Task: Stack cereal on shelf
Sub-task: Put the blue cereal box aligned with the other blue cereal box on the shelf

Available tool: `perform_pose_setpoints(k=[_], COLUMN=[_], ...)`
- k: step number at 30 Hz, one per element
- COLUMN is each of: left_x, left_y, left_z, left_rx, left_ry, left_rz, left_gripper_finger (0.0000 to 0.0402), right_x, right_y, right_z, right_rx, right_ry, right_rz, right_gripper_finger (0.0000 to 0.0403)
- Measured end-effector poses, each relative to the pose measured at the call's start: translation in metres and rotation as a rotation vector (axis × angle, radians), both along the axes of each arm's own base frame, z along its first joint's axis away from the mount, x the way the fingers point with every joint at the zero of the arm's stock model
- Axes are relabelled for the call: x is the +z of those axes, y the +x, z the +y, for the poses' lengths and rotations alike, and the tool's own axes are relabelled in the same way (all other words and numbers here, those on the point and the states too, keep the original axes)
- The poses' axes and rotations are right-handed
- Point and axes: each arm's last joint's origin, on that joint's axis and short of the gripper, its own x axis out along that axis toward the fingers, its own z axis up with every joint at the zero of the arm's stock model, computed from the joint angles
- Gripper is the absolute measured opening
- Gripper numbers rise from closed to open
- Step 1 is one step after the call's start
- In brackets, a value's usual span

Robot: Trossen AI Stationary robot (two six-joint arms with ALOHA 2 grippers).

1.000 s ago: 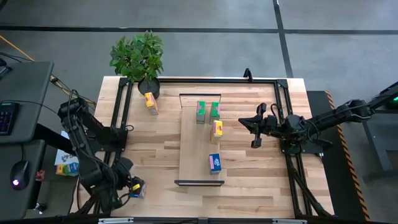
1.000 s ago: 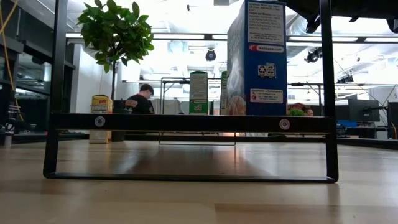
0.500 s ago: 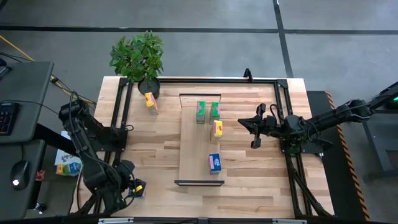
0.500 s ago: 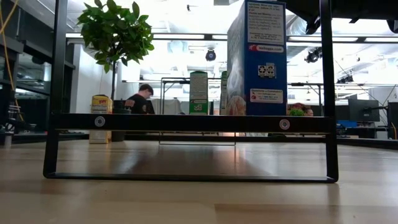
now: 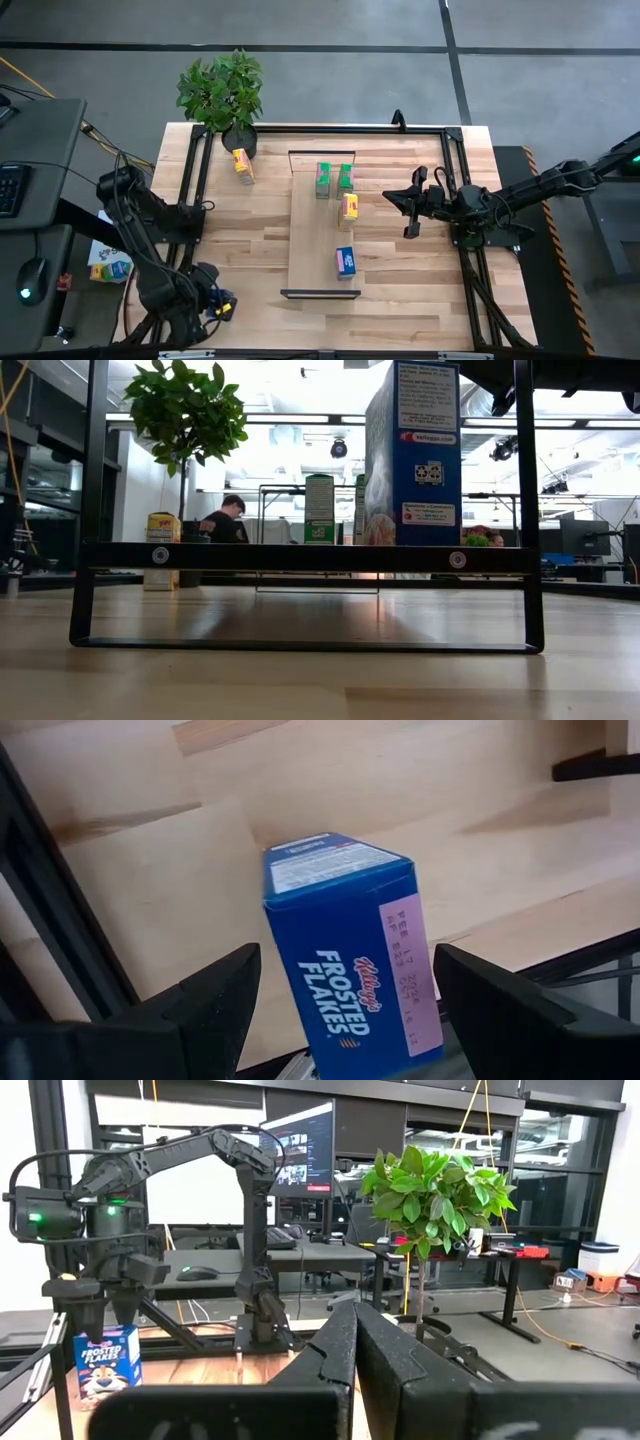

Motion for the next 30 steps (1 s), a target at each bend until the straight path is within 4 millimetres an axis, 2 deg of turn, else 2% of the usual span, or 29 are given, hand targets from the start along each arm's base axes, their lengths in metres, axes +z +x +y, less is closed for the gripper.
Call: perform_pose_setpoints(k=[15,30], left_x=[-0.0104,-0.0071], left_y=[0.0057,0.0098], left_z=[-0.0048,-0.0004], left_rx=[-0.011,-0.029], left_ry=[0.027,0.031], left_rz=[0.008,-0.007], left_gripper_finger=[0.0283,0.0181], right_x=[-0.0002,-0.0002], right_y=[0.0000,0.0001], right_z=[0.0000,0.0000], right_rx=[0.001,0.001], right_ry=[0.003,0.003], right_rz=[0.001,0.002], right_gripper_finger=[0.0000,0.0000])
